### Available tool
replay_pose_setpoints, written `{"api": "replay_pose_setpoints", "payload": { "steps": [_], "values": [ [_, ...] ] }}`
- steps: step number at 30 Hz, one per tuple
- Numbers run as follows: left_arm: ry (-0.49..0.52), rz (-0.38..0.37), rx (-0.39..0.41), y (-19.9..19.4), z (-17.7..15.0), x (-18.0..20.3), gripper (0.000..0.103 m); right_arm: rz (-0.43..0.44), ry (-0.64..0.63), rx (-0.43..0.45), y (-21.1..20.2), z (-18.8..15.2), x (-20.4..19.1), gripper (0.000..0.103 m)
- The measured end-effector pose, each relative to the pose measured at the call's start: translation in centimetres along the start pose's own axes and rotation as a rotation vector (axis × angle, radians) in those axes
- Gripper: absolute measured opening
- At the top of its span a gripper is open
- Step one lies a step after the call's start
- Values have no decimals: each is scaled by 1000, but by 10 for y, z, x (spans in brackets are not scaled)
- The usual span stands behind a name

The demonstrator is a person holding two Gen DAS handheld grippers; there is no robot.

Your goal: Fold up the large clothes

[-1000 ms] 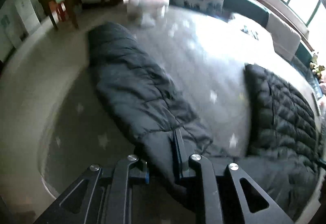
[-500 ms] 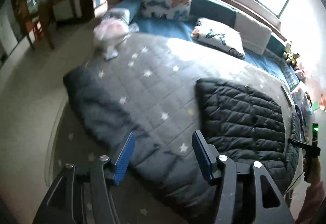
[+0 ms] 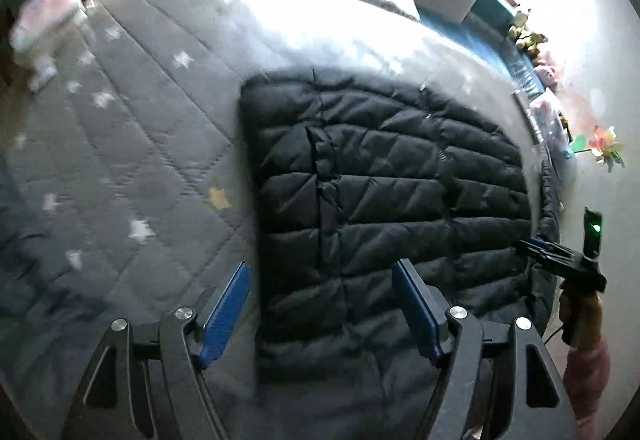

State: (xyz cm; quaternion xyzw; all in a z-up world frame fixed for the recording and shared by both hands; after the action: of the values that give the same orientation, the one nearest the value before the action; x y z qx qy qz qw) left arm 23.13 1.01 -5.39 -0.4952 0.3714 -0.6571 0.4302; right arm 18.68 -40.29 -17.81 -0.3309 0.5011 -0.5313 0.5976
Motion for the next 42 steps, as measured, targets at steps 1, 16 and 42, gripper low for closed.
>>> {"api": "replay_pose_setpoints", "payload": {
  "steps": [1, 16, 42],
  "values": [
    [-25, -8, -22, 11, 5, -6, 78, 2, -1, -3, 2, 1, -1, 60],
    [50, 58, -22, 99, 29, -35, 35, 59, -1, 34, 21, 26, -13, 48],
    [-91, 91, 209, 34, 141, -78, 39, -110, -172, 174, -11, 144, -65, 29]
  ]
}}
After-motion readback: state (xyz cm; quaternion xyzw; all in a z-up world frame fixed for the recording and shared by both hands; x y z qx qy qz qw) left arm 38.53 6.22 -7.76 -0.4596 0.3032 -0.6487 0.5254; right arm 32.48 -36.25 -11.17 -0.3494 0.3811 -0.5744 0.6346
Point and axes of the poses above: each gripper's, at about its wrist camera, not at the fingertips, and y roughly the way its jaws point, x to its right, z to its top, the point moved 5 cm from there along y, roughly the way its jaws point, and after that the axes turned 5 degrees about x, right-handed, at the moved point
